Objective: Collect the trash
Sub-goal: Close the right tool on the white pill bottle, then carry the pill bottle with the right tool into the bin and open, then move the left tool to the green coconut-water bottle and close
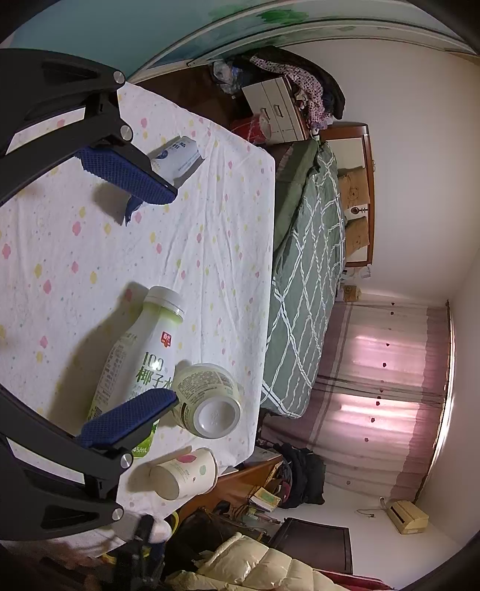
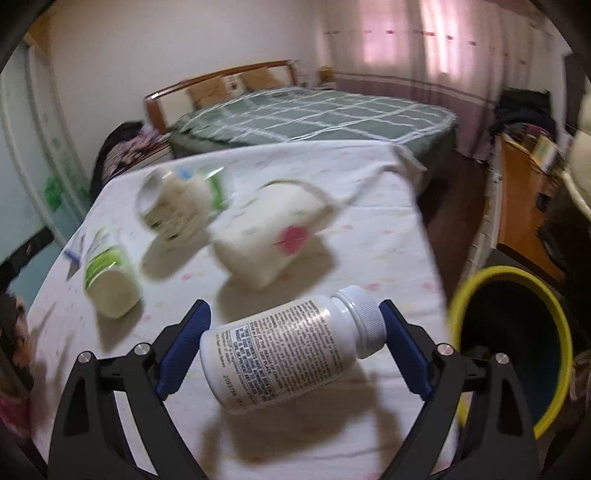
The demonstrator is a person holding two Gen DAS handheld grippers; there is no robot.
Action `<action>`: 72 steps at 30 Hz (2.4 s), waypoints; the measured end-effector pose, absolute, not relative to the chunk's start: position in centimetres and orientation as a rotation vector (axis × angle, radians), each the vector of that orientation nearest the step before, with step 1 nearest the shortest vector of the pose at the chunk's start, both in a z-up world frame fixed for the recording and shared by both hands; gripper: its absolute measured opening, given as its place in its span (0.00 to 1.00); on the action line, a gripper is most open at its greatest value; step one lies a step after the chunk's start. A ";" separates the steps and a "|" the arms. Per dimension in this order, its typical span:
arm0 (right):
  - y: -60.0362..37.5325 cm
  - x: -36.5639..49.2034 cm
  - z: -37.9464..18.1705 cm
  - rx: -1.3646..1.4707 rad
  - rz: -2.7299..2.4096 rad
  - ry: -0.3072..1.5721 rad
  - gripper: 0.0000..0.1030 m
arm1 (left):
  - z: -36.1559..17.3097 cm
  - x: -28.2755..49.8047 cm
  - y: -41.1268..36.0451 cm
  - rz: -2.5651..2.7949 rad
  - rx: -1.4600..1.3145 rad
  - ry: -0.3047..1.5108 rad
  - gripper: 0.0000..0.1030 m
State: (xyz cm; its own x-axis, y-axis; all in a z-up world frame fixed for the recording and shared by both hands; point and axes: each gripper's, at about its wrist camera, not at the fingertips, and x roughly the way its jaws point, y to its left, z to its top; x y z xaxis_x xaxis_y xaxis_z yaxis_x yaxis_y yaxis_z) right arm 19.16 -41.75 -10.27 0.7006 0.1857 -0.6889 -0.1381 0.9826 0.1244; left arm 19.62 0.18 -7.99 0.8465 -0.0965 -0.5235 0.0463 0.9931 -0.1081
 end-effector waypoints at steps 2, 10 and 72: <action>-43.9 19.4 -10.1 0.114 0.113 0.769 0.85 | -8.0 19.6 0.0 -0.078 -0.089 0.555 0.95; -52.3 19.5 -10.2 0.275 -0.189 0.748 0.85 | -8.2 19.6 -0.6 -0.100 -0.070 0.566 0.95; -50.3 18.7 -9.8 0.269 -0.266 0.623 0.94 | -12.1 20.1 -3.3 -0.035 -0.092 0.825 0.93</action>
State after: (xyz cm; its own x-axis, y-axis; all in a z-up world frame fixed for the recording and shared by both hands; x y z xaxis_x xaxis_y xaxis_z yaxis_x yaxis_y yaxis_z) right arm 18.67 -50.27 -9.82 0.7805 -0.1630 -0.6036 0.3231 0.9316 0.1663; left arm 20.11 -3.29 -12.08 0.6784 -0.0671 -0.7316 -0.0042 0.9955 -0.0952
